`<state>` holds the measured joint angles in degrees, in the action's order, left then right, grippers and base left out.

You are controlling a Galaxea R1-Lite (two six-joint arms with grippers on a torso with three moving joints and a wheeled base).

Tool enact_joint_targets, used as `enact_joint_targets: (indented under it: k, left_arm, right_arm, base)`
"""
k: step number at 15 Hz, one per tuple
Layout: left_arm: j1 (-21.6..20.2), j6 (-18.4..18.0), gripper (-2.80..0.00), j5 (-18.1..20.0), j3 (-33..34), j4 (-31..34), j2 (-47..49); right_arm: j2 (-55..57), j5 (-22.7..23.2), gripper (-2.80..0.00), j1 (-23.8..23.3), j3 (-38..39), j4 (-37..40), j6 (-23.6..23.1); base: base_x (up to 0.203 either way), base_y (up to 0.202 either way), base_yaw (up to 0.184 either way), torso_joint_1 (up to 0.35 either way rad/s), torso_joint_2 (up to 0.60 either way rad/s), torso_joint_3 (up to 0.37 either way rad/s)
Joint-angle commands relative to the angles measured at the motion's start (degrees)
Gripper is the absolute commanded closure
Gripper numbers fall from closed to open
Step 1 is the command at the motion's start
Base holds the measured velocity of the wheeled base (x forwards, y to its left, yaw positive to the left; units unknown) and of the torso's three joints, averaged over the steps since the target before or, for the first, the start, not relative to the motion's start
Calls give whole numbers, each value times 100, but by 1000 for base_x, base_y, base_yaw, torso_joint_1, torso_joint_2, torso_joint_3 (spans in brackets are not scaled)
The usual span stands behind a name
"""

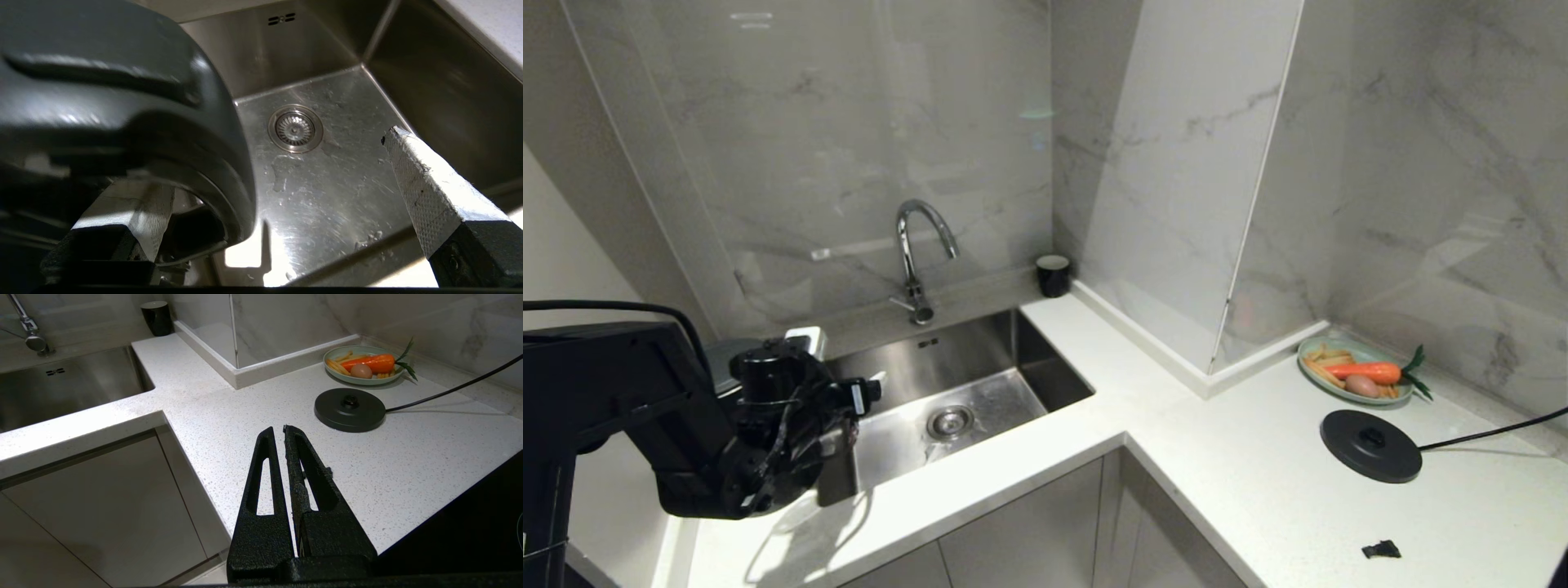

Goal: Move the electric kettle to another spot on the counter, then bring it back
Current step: Grab the kettle

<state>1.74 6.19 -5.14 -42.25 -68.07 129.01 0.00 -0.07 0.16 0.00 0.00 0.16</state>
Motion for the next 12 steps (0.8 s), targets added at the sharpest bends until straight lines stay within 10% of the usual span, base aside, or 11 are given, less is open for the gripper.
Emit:
enact_joint_targets:
  k: [1, 12]
  left_arm:
    - [-60, 10, -280, -4, -126, -39, 79]
    - [-174, 14, -280, -4, -460, -66, 247]
  right_arm:
    - [-9, -1, 0, 2, 0, 0, 2]
    - [-9, -1, 0, 2, 0, 0, 2]
  base:
    - [0, 0, 0, 0, 0, 0]
    - [0, 0, 0, 0, 0, 0]
